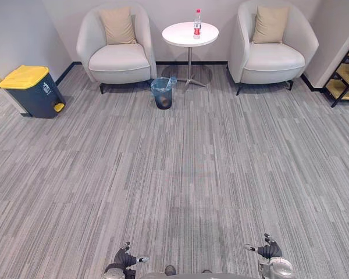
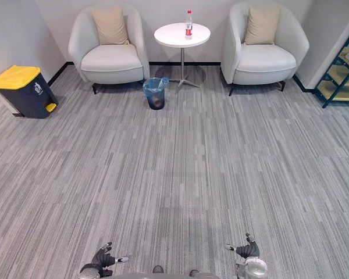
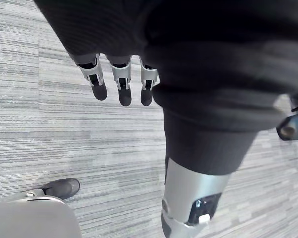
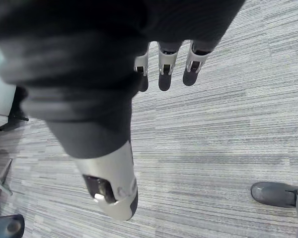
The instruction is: Gather rubbish on tea table into small bin, then transfer packed bag to large trash can.
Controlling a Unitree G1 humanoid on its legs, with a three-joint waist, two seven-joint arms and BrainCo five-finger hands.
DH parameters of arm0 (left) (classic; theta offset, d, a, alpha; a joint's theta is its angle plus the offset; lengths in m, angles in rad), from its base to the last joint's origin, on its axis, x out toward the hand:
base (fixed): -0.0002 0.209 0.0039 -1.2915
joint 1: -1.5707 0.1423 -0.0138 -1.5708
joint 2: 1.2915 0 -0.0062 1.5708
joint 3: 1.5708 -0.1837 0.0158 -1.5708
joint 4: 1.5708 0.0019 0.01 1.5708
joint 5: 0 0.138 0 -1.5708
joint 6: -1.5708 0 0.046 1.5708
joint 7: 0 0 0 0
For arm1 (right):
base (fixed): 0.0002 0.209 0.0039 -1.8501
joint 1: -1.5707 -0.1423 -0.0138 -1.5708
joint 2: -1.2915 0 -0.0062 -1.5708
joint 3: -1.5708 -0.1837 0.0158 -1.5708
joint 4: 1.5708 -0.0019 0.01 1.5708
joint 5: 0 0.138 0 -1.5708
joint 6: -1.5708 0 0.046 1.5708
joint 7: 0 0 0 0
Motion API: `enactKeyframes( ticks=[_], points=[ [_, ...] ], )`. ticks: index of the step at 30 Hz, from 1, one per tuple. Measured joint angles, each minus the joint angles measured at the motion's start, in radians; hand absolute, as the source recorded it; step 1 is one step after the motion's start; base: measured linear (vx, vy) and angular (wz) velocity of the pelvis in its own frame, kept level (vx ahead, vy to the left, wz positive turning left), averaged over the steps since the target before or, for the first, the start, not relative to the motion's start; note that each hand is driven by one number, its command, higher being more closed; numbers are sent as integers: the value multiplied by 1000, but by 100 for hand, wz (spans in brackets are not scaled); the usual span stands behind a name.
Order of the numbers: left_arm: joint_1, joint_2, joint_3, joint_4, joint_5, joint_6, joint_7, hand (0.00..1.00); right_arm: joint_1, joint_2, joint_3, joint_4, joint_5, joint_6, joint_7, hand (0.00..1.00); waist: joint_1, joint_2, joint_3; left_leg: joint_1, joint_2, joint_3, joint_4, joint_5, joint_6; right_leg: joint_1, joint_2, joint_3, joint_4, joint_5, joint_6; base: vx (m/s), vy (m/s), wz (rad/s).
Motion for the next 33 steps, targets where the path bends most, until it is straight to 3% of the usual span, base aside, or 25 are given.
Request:
enactKeyframes(
  ticks=[6,10,12,15,16,18,20,21,22,23,24,25,26,28,29,31,33],
  points=[
    [6,0,1,-13,-3,1,1,0,-23,2,0,-2,8,0,0,0,4,6,3,-73,9,48,117,-79,19,-51,-1,51,30,-8,11,14,-2,-28],
    [10,0,1,-54,-8,0,2,0,-34,3,-16,-3,8,2,0,0,4,16,13,-128,10,74,232,-162,34,-139,-16,72,209,-100,56,48,45,-19],
    [10,2,1,-71,-11,0,2,0,-34,5,-20,-3,10,10,1,0,7,26,25,-124,9,79,270,-203,48,-237,-30,62,463,-143,113,36,85,-9],
    [9,25,1,-76,-12,1,3,0,-30,27,-15,-3,17,12,3,0,5,5,46,-64,-19,71,284,-244,71,-384,-83,26,821,-157,110,142,52,9],
    [9,26,2,-77,-13,5,4,0,-28,27,-15,-3,18,12,5,0,5,4,50,-51,-21,61,291,-261,74,-412,-93,8,863,-175,104,229,-2,13],
    [5,25,2,-77,-13,9,5,0,-30,24,-14,-3,18,12,10,0,1,10,58,-29,-13,42,296,-274,76,-439,-94,-24,837,-199,95,262,-36,35],
    [-20,23,5,-77,-28,10,6,0,-39,19,-12,-3,22,12,18,0,-11,16,75,3,13,8,273,-279,65,-473,-85,-73,675,-194,83,372,-89,55],
    [-33,23,5,-78,-31,9,6,0,-47,15,-11,-3,27,13,17,0,-14,30,82,18,33,-5,247,-276,54,-495,-68,-92,548,-156,56,414,-123,47],
    [-39,28,4,-78,-32,8,6,0,-56,12,-11,-4,27,12,17,0,-22,15,77,40,37,-21,218,-272,28,-499,-59,-108,415,-77,42,437,-143,47],
    [-39,32,3,-77,-32,8,7,0,-56,11,-10,-5,26,11,17,0,-24,6,77,48,34,-35,206,-277,17,-501,-60,-104,378,-12,14,486,-196,53],
    [-47,24,6,-68,-32,8,7,0,-48,2,-11,-1,27,12,16,0,-33,8,78,84,52,-58,206,-297,-18,-498,-58,-106,409,66,-47,501,-222,36],
    [-50,16,9,-70,-32,5,8,0,-58,0,-11,-4,27,14,17,0,-33,26,73,70,82,-62,246,-290,-35,-487,-40,-130,414,35,-67,499,-242,25],
    [-53,14,9,-69,-31,5,9,0,-67,2,-10,-6,27,13,17,0,-33,27,74,53,91,-68,289,-285,-43,-477,-32,-136,406,25,-76,471,-259,5],
    [-70,2,12,-69,-31,5,11,0,-75,4,-8,-14,27,8,17,0,-33,32,75,-33,124,-83,518,-255,-87,-403,1,-154,346,9,-95,495,-281,14],
    [-67,-15,13,-75,-31,0,11,0,-60,6,12,-36,29,7,16,0,-34,38,79,-142,183,-101,844,-143,-88,-266,42,-171,245,2,-109,528,-259,19],
    [-64,-25,14,-80,-30,1,10,0,-54,14,14,-54,40,3,16,0,-27,40,80,-209,232,-75,1041,-146,-79,-175,71,-169,188,-2,-119,407,-193,2],
    [-61,-41,34,-115,-30,0,8,0,-50,29,14,-85,59,-6,12,0,0,29,82,-343,276,-16,1209,-164,-58,-63,89,-142,112,-16,-138,315,-144,-23]
  ],
)
